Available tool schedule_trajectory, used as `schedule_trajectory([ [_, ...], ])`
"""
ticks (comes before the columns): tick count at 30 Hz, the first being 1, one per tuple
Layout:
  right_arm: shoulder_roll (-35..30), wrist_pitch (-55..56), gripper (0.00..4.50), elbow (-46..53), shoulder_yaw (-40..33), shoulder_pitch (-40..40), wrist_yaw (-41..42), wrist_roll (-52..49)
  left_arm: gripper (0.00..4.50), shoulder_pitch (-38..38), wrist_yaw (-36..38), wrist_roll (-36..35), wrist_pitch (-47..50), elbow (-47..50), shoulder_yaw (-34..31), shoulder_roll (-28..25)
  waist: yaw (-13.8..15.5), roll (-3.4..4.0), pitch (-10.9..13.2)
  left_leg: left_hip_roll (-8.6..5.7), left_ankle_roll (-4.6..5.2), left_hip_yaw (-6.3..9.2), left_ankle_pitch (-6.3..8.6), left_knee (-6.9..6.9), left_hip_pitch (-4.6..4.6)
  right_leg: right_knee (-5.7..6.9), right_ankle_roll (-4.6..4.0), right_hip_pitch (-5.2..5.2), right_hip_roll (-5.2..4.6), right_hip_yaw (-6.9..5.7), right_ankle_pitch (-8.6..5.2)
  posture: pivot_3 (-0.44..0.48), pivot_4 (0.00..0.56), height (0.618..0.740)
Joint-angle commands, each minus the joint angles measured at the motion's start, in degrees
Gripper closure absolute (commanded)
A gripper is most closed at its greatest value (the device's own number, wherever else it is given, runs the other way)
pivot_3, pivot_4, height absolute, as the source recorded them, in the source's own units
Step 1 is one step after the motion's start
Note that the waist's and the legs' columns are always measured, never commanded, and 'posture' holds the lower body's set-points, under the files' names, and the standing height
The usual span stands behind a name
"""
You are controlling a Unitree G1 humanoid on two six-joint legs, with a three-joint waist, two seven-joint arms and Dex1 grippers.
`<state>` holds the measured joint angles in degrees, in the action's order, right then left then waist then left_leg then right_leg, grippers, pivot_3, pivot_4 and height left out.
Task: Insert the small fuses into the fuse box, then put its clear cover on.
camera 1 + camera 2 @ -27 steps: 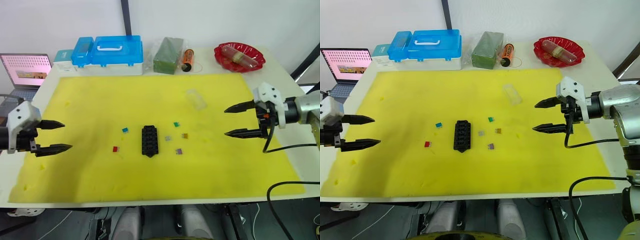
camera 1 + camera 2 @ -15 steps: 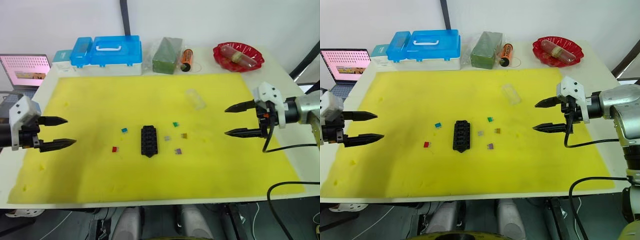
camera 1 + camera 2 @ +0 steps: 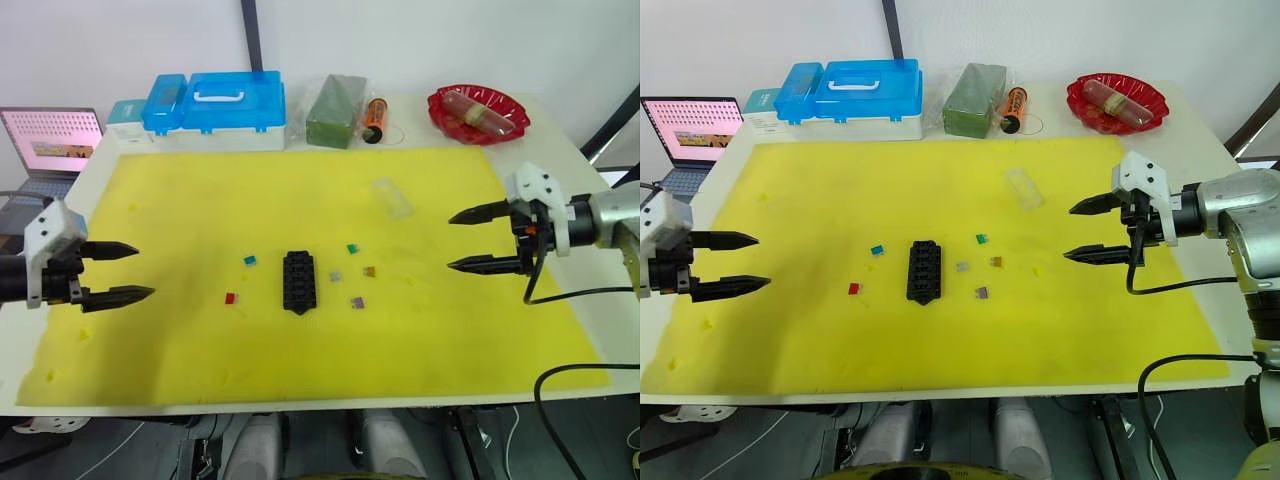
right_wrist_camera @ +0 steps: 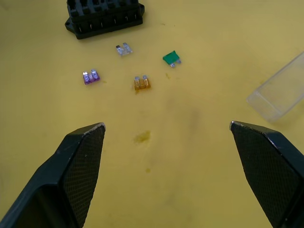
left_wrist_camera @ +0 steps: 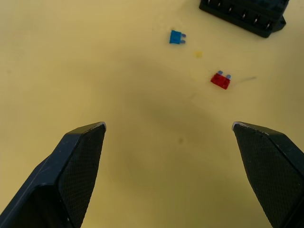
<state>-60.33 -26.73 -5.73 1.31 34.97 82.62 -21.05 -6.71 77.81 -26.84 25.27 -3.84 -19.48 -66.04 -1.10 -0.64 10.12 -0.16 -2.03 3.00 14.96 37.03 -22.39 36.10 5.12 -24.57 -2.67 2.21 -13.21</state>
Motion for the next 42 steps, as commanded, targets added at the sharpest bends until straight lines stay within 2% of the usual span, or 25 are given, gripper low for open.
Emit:
schedule_trajectory([
  [1, -0.89, -0.1, 0.02, 1.76, -2.59, 1.44, -0.5, -0.91, 0.0, 0.01, -0.17, -1.2, 1.11, 1.5, -1.2, -0.06, -0.01, 0.0, 0.0, 0.0, 0.0, 0.0, 0.0, 0.0, 0.0, 0.0, 0.0, 0.0, 0.0, 0.0, 0.0, 0.0, 0.15, 0.74],
  [7, 2.33, -2.89, 0.02, 5.27, -3.36, 1.77, -4.63, -3.11, 0.0, 1.46, -1.37, -4.53, 9.59, 4.05, -1.54, 0.19, -0.03, 0.0, 0.0, 0.0, 0.0, 0.0, 0.0, 0.0, 0.0, 0.01, 0.02, 0.0, 0.0, 0.0, 0.01, 0.0, 0.15, 0.74],
  [10, 4.86, -5.98, 0.02, 9.17, -3.18, 2.91, -8.09, -4.54, 0.0, 2.74, -4.35, -10.36, 20.54, 7.26, -3.65, 1.52, -0.21, 0.0, 0.0, 0.01, 0.0, 0.02, 0.0, -0.01, 0.0, 0.02, 0.12, 0.0, 0.02, 0.0, 0.07, 0.0, 0.15, 0.74],
  [12, 6.34, -8.89, 0.02, 11.61, -2.29, 4.4, -9.71, -5.49, 0.0, 2.58, -9.61, -15.92, 30.47, 10.36, -5.71, 4.18, -0.12, 0.0, 0.0, 0.02, 0.0, 0.04, 0.0, 0.0, 0.0, 0.05, 0.13, -0.01, 0.02, 0.0, 0.08, 0.0, 0.15, 0.74],
  [15, 7.93, -12.14, 0.02, 15.9, -0.49, 5.69, -11.18, -6.5, 0.0, 4.66, -16.11, -21.62, 40.49, 15.33, -8.54, 8.52, -0.07, 0.0, -0.01, 0.02, 0.0, 0.07, 0.0, 0.03, 0.0, 0.07, 0.15, 0.0, 0.0, 0.0, 0.08, 0.0, 0.15, 0.74],
  [18, 9.22, -15.33, 0.02, 19.68, 1.18, 7.05, -13.03, -7.33, 0.0, 5.11, -25.06, -26.75, 49.24, 19.06, -12.35, 14.67, 0.16, -0.08, -0.03, 0.03, 0.01, 0.15, 0.01, 0.05, 0.0, 0.09, 0.15, 0.02, -0.03, -0.02, 0.09, 0.0, 0.15, 0.74],
  [21, 11.75, -18.68, 0.02, 23.33, 3.66, 9.34, -15.34, -8.25, 0.0, 1.93, -38.47, -31.18, 63.96, 20.89, -20.41, 27.75, 0.2, -0.02, -0.06, 0.03, 0.01, 0.2, 0.0, 0.11, 0.02, 0.11, 0.15, 0.05, -0.07, -0.02, 0.1, 0.0, 0.15, 0.74],
  [23, 12.44, -19.25, 0.02, 24.57, 4.04, 9.51, -15.81, -8.71, 0.0, 1.42, -45.75, -35.46, 67.03, 20.92, -23.8, 33.23, 0.23, -0.24, -0.15, -0.01, 0.01, 0.24, 0.0, 0.16, 0.03, 0.14, 0.16, 0.09, -0.04, -0.06, 0.1, 0.0, 0.15, 0.74],
  [27, 12.59, -20.03, 0.02, 25.78, 3.98, 9.43, -16.63, -9.4, 0.0, 2.7, -63.21, -51.83, 67.22, 18.01, -28.26, 42.38, 0.47, -0.32, -0.23, 0.04, -0.01, 0.51, 0.01, 0.15, 0.02, 0.14, 0.15, 0.12, -0.21, -0.15, 0.11, 0.0, 0.15, 0.74],
  [30, 12.56, -20.12, 0.02, 26.24, 3.94, 9.39, -16.92, -9.78, 0.0, 11.18, -83.15, -75.61, 52.15, 18.56, -20.04, 41.92, 0.46, -0.4, -0.28, 0.03, -0.04, 0.51, 0.02, 0.15, 0.04, 0.11, 0.16, 0.12, -0.49, -0.09, 0.12, 0.0, 0.15, 0.74],
  [31, 12.55, -20.13, 0.02, 26.38, 3.96, 9.37, -17.01, -9.88, 0.0, 13.9, -88.71, -81.59, 46.75, 19.85, -17.03, 42.12, 0.43, -0.38, -0.29, -0.01, -0.04, 0.5, 0.02, 0.12, 0.06, 0.12, 0.16, 0.12, -0.62, -0.07, 0.12, 0.0, 0.15, 0.74],
  [32, 12.49, -20.1, 0.02, 26.53, 3.94, 9.31, -17.06, -9.98, 0.0, 15.71, -92.16, -84.54, 42.9, 21.41, -15.02, 42.95, 0.45, -0.35, -0.3, -0.04, -0.06, 0.46, 0.03, 0.07, 0.09, 0.11, 0.15, 0.12, -0.71, -0.01, 0.12, 0.0, 0.15, 0.74],
  [37, 12.33, -19.94, 0.02, 26.73, 4.06, 9.15, -17.28, -10.2, 0.0, 20.29, -99.6, -86.16, 30.65, 28.55, -8.17, 47.31, 1.43, -0.33, -0.33, -0.22, -0.08, 0.31, 0.02, 0.07, 0.08, 0.0, -0.1, 0.16, -0.91, 0.06, -0.02, 0.0, 0.15, 0.74],
  [42, 12.54, -19.97, 0.02, 26.79, 4.17, 9.06, -17.59, -10.27, 0.0, 21.12, -102.96, -86.16, 24.62, 31.79, -3.43, 46.94, 1.94, -0.32, -0.33, -0.39, -0.07, 0.07, 0.0, 0.13, 0.08, -0.08, -0.12, 0.25, -0.76, -0.01, -0.04, 0.0, 0.15, 0.74],
])
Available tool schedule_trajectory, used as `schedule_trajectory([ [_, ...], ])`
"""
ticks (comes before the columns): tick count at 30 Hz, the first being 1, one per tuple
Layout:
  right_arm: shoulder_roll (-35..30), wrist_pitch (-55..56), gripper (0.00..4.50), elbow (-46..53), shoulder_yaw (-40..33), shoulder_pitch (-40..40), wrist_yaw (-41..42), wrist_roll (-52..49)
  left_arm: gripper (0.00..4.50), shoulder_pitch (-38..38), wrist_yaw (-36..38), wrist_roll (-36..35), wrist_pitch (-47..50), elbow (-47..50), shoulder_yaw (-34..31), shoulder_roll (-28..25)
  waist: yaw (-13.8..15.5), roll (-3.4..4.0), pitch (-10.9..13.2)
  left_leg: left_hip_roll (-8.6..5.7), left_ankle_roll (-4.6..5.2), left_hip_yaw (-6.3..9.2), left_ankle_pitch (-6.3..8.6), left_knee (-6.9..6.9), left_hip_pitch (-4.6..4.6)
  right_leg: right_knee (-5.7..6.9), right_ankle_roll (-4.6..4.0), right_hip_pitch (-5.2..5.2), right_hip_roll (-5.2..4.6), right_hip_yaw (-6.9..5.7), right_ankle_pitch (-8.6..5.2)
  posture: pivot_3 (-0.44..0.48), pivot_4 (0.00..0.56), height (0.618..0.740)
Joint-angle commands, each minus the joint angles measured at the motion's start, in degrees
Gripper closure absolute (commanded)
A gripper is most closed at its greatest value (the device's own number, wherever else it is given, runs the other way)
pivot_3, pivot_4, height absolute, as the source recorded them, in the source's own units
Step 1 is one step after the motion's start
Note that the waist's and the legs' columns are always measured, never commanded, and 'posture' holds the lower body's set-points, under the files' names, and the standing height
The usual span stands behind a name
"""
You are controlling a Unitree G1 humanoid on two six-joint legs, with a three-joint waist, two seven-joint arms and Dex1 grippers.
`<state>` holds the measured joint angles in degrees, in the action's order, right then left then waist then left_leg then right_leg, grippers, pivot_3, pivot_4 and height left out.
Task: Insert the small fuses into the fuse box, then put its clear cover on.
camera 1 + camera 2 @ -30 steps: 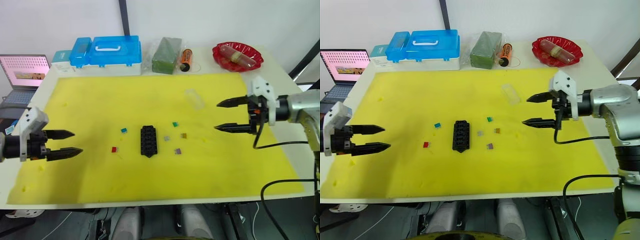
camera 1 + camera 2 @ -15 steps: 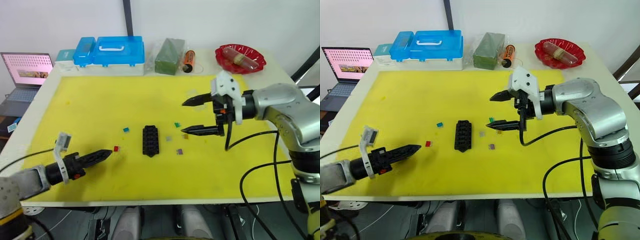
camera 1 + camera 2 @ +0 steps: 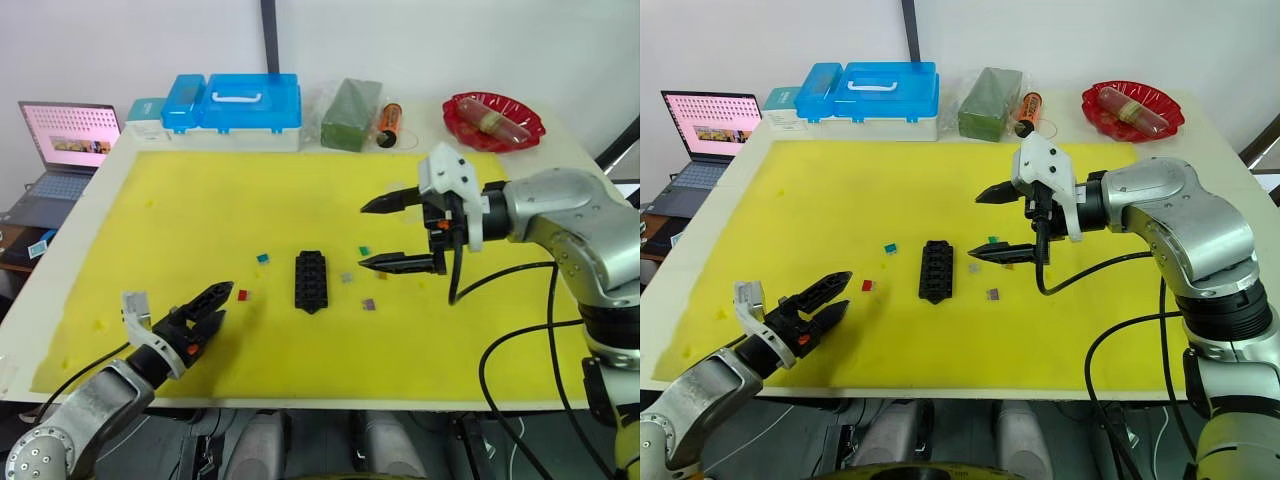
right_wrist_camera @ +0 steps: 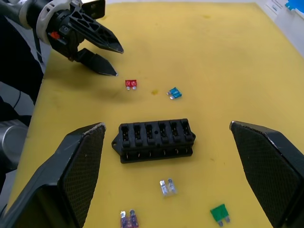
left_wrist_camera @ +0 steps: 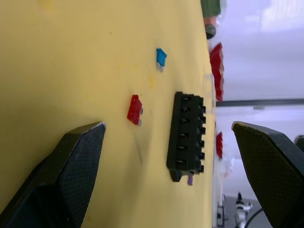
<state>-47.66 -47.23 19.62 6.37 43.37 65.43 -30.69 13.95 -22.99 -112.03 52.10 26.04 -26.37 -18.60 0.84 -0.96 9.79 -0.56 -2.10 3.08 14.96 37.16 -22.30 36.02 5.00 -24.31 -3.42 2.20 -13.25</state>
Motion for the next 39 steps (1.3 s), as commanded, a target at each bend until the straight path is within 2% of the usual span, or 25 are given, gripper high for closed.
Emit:
schedule_trajectory([
  [1, -0.1, 0.5, 0.02, 1.5, -0.88, 0.61, -0.47, -0.65, 0.0, 0.2, -2.56, -0.97, -3.1, 2.21, 4.12, -0.65, -0.01, 0.0, 0.0, -0.03, 0.0, -0.07, 0.0, 0.01, 0.0, -0.01, 0.0, 0.01, 0.0, 0.0, 0.0, 0.0, 0.15, 0.74],
  [13, -0.38, -0.21, 0.02, 2.52, -1.08, 0.2, -1.16, -1.6, 0.0, -2.08, -8.07, -0.97, -9.79, 3.68, 10.57, -1.7, 0.0, 0.0, 0.0, -0.21, 0.02, -0.04, -0.01, 0.04, 0.0, -0.02, 0.01, 0.06, 0.04, 0.0, -0.01, 0.0, 0.15, 0.74],
  [27, -0.43, -0.4, 0.02, 2.12, -0.29, 0.94, -0.7, -1.61, 0.0, -4.66, -10.5, -0.97, -13.51, 1.94, 13.03, -2.4, 0.03, 0.0, 0.0, -0.28, 0.02, 0.02, -0.01, 0.04, 0.0, -0.04, 0.05, 0.12, 0.04, -0.01, -0.04, 0.0, 0.15, 0.74],
  [30, -0.39, -0.5, 0.0, 2.17, -0.19, 1.06, -0.69, -1.64, 0.57, -4.42, -11.11, -0.97, -13.88, 1.44, 13.55, -3.07, 0.0, 0.0, 0.0, -0.28, 0.02, 0.03, -0.01, 0.04, 0.0, -0.05, 0.05, 0.12, 0.04, -0.01, -0.05, 0.0, 0.15, 0.74],
  [32, -0.38, -0.5, 0.0, 2.17, -0.14, 1.09, -0.71, -1.6, 1.25, -3.95, -11.44, -0.97, -13.91, 1.34, 13.89, -3.67, -0.01, 0.0, 0.0, -0.28, 0.02, 0.03, -0.01, 0.04, 0.0, -0.05, 0.06, 0.12, 0.04, -0.01, -0.05, 0.0, 0.15, 0.74],
  [39, -0.34, -0.54, 0.0, 2.25, -0.1, 1.16, -0.84, -1.53, 1.25, -2.22, -11.18, -0.84, -14.37, 0.77, 14.12, -6.21, -0.14, 0.0, 0.0, -0.27, 0.02, 0.02, -0.01, 0.0, 0.01, -0.09, 0.06, 0.12, 0.05, -0.01, -0.06, 0.0, 0.15, 0.74],
])
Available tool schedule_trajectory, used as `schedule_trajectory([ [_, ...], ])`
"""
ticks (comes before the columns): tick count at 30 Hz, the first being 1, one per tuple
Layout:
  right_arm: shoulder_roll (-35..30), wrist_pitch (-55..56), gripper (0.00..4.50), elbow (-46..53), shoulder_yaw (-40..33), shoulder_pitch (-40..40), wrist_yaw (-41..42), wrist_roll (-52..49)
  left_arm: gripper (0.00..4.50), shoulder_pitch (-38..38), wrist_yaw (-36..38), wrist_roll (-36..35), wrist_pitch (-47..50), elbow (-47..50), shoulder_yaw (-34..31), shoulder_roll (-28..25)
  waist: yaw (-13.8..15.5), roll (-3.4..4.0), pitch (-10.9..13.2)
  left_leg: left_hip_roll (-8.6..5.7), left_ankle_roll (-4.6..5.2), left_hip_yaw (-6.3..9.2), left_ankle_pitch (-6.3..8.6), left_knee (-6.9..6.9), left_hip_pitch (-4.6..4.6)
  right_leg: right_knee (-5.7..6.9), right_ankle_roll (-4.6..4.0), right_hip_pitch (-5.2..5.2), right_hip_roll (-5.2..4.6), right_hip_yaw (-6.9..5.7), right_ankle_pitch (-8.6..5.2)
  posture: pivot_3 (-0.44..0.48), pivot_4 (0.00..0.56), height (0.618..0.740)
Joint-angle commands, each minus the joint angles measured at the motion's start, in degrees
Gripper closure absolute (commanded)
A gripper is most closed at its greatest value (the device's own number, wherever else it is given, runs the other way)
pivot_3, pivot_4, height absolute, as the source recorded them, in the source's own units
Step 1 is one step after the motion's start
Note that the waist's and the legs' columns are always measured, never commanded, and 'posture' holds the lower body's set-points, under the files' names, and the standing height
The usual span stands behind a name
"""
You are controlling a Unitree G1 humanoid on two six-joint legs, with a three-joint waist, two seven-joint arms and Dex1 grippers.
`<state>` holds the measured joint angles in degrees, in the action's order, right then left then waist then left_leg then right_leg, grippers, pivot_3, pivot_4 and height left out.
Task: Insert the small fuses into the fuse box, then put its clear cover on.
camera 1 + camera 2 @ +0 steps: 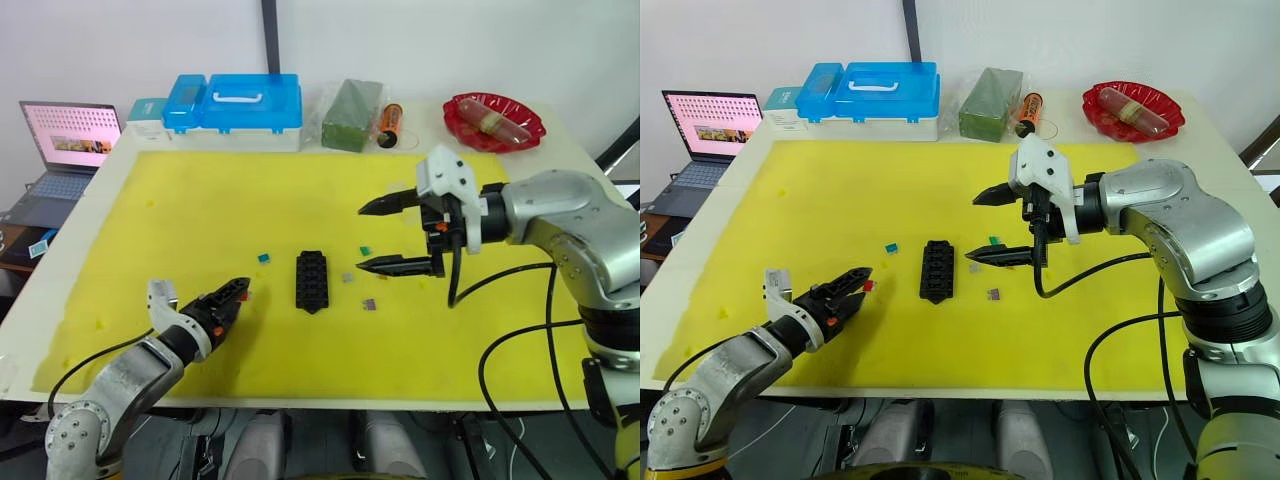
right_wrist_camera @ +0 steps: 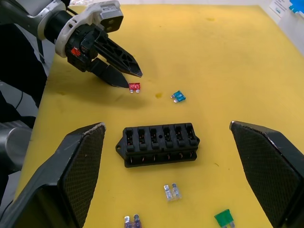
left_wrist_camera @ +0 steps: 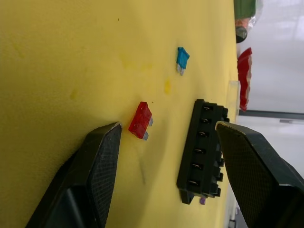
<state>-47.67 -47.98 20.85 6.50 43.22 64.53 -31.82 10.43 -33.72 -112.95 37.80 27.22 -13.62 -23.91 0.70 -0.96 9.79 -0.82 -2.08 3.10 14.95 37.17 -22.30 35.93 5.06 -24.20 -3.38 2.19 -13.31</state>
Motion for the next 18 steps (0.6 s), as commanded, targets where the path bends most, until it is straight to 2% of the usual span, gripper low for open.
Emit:
schedule_trajectory([
  [1, -0.32, 0.17, 0.0, 1.09, -0.23, 1.31, 0.03, -0.42, 1.44, 1.4, -0.4, 0.22, -0.2, -0.44, 1.38, -1.2, -0.01, 0.0, 0.0, 0.0, 0.0, 0.0, 0.0, -0.01, 0.0, -0.01, 0.0, 0.0, 0.0, 0.0, 0.0, 0.0, 0.15, 0.74],
  [3, -0.26, 0.08, 0.0, 1.15, -0.19, 1.33, -0.03, -0.45, 1.84, 1.52, -0.2, 0.2, -0.47, -0.46, 1.48, -1.69, -0.01, 0.0, 0.0, 0.02, 0.0, 0.0, 0.0, -0.02, 0.0, -0.03, 0.0, 0.0, 0.02, 0.0, 0.0, 0.0, 0.15, 0.74],
  [7, -0.18, 0.12, 0.0, 1.09, -0.11, 1.39, -0.08, -0.37, 3.29, 1.59, 0.03, 0.35, -1.05, -0.82, 1.95, -2.33, -0.01, 0.0, 0.0, 0.04, 0.0, -0.01, 0.0, -0.05, 0.0, -0.08, 0.0, 0.0, 0.02, 0.0, 0.0, 0.0, 0.15, 0.74],
  [18, -0.2, 0.16, 0.0, 0.9, 0.01, 1.55, -0.09, -0.19, 3.29, 0.35, 0.68, 3.36, -1.59, -3.21, 1.83, -2.57, 0.03, 0.0, 0.0, 0.06, 0.0, -0.02, 0.0, -0.05, -0.01, -0.14, 0.0, 0.0, 0.03, -0.01, 0.0, 0.0, 0.15, 0.74],
])
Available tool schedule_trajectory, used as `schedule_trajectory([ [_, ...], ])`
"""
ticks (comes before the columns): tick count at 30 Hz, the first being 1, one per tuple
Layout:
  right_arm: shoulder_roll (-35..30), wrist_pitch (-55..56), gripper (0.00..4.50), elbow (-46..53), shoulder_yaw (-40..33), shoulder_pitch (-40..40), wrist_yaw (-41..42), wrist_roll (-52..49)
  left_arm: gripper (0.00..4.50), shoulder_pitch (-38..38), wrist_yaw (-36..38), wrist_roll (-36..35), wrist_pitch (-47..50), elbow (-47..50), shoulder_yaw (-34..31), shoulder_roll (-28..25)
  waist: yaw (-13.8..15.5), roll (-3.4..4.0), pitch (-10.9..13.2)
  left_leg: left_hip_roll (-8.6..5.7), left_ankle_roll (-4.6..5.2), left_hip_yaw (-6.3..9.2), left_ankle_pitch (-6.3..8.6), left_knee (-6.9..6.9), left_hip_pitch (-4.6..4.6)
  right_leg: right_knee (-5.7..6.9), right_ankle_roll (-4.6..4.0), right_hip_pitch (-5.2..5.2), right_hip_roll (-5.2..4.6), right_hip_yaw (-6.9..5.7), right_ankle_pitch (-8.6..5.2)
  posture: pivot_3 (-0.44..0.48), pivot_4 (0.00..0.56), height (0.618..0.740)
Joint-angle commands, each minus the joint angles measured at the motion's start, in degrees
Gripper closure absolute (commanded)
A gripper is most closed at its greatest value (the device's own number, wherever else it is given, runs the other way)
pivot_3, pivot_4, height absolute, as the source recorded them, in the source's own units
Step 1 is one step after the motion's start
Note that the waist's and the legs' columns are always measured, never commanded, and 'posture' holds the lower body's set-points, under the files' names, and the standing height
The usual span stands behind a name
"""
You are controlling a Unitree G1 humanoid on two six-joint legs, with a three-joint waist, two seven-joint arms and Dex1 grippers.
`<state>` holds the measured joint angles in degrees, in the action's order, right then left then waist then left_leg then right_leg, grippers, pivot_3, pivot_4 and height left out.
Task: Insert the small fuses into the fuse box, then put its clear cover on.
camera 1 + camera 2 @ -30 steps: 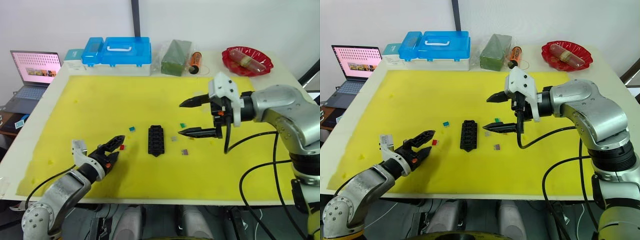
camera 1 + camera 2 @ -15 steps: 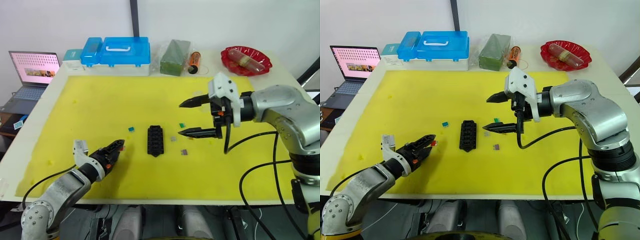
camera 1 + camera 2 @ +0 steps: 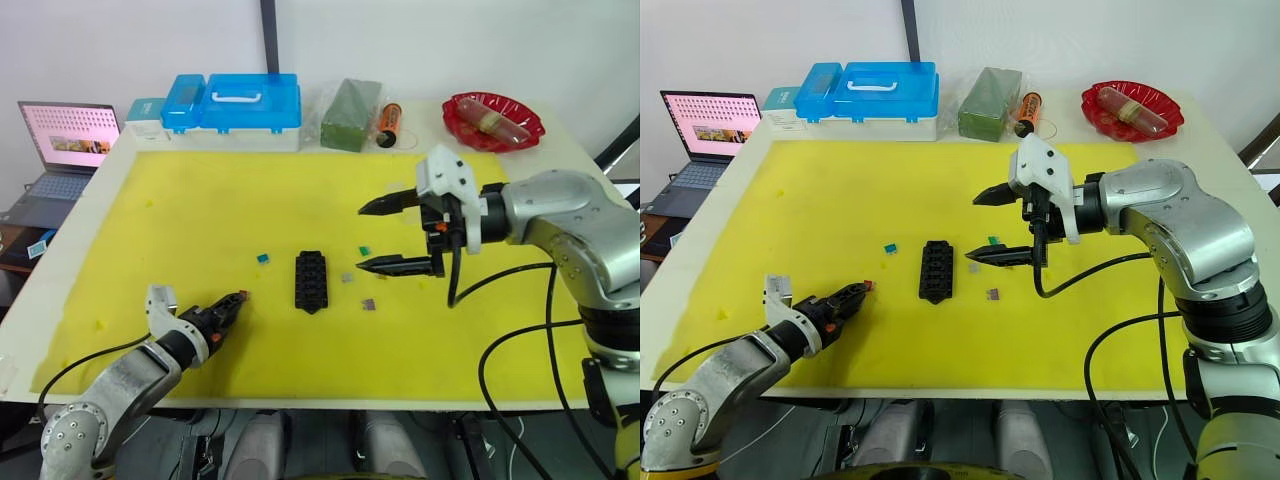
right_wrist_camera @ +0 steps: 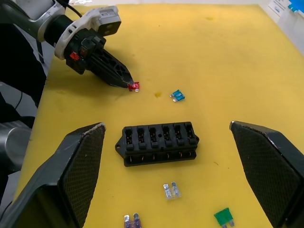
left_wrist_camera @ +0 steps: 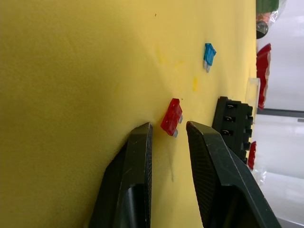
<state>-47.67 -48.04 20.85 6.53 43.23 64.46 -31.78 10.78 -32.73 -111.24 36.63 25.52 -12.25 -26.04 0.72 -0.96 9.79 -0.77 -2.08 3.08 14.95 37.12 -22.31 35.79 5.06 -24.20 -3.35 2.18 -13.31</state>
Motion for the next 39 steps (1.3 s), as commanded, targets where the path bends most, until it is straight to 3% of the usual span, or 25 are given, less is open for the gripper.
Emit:
schedule_trajectory([
  [1, -0.21, 0.23, 0.0, 0.86, -0.02, 1.56, 0.0, -0.24, 3.29, -0.25, -0.2, 1.89, -0.43, -1.71, 0.48, -0.36, 0.01, 0.0, 0.0, 0.0, 0.0, 0.0, 0.0, 0.0, 0.0, 0.0, 0.0, 0.0, 0.0, 0.0, 0.0, 0.0, 0.15, 0.74],
  [11, -0.57, 0.33, 0.0, 0.98, -0.11, 1.7, 0.25, -0.14, 3.29, -0.87, 1.13, 3.94, -0.02, -2.36, 0.55, 0.08, 0.04, 0.0, 0.0, 0.02, 0.0, 0.02, 0.0, 0.0, 0.0, 0.0, 0.0, 0.0, 0.0, -0.02, 0.0, 0.0, 0.15, 0.74],
  [15, -0.58, 0.6, 0.0, 0.67, -0.02, 1.76, 0.4, 0.07, 4.46, -0.38, 1.7, 4.46, 0.26, -2.46, 0.21, -0.21, -0.03, 0.0, 0.0, 0.03, 0.0, 0.02, 0.0, -0.01, 0.0, -0.01, 0.0, 0.0, 0.01, -0.03, 0.0, 0.0, 0.15, 0.74],
  [26, -0.26, 0.72, 0.0, 0.62, 0.1, 1.67, 0.23, 0.2, 4.46, 0.44, 6.61, 6.09, 2.41, -2.43, -0.51, -3.29, -0.12, 0.01, 0.01, 0.2, -0.01, 0.0, 0.0, -0.11, 0.0, -0.15, -0.01, -0.01, 0.13, -0.03, 0.01, 0.0, 0.15, 0.74],
  [27, -0.26, 0.67, 0.0, 0.73, 0.08, 1.6, 0.16, 0.18, 4.46, 0.23, 9.03, 7.12, 3.39, -1.89, -0.64, -4.36, -0.14, 0.01, 0.01, 0.21, -0.01, 0.0, 0.01, -0.11, 0.0, -0.16, -0.02, -0.02, 0.14, -0.03, 0.01, 0.0, 0.15, 0.74],
  [32, -0.07, -0.14, 0.0, 0.34, -0.35, 1.71, 0.25, -0.75, 4.46, -8.62, 36.19, 13.87, 12.06, -0.49, -3.72, -18.39, 0.06, -0.02, 0.09, 0.3, -0.01, 0.1, 0.0, -0.08, -0.18, -0.27, -0.15, -0.14, 0.4, -0.13, 0.08, 0.0, 0.15, 0.74],
  [35, 2.33, -4.07, 0.0, -1.4, -2.55, 4.32, -0.36, -5.2, 4.46, -19.53, 52.14, 18.35, 17.25, -4.41, -3.39, -28.09, -0.25, -0.03, 0.14, 0.34, -0.02, 0.09, 0.01, -0.12, -0.23, -0.45, -0.19, -0.13, 0.41, -0.16, 0.1, 0.0, 0.15, 0.74],
  [39, 3.67, -12.54, 0.0, -4.11, -3.74, 9.63, -0.03, -11.56, 4.46, -35.36, 69.38, 23.75, 23.21, -8.58, 1.77, -35.44, -0.98, 0.0, 0.32, 0.37, -0.01, 0.1, 0.01, -0.16, -0.3, -0.48, -0.17, -0.18, 0.47, -0.16, 0.11, 0.0, 0.15, 0.74],
])
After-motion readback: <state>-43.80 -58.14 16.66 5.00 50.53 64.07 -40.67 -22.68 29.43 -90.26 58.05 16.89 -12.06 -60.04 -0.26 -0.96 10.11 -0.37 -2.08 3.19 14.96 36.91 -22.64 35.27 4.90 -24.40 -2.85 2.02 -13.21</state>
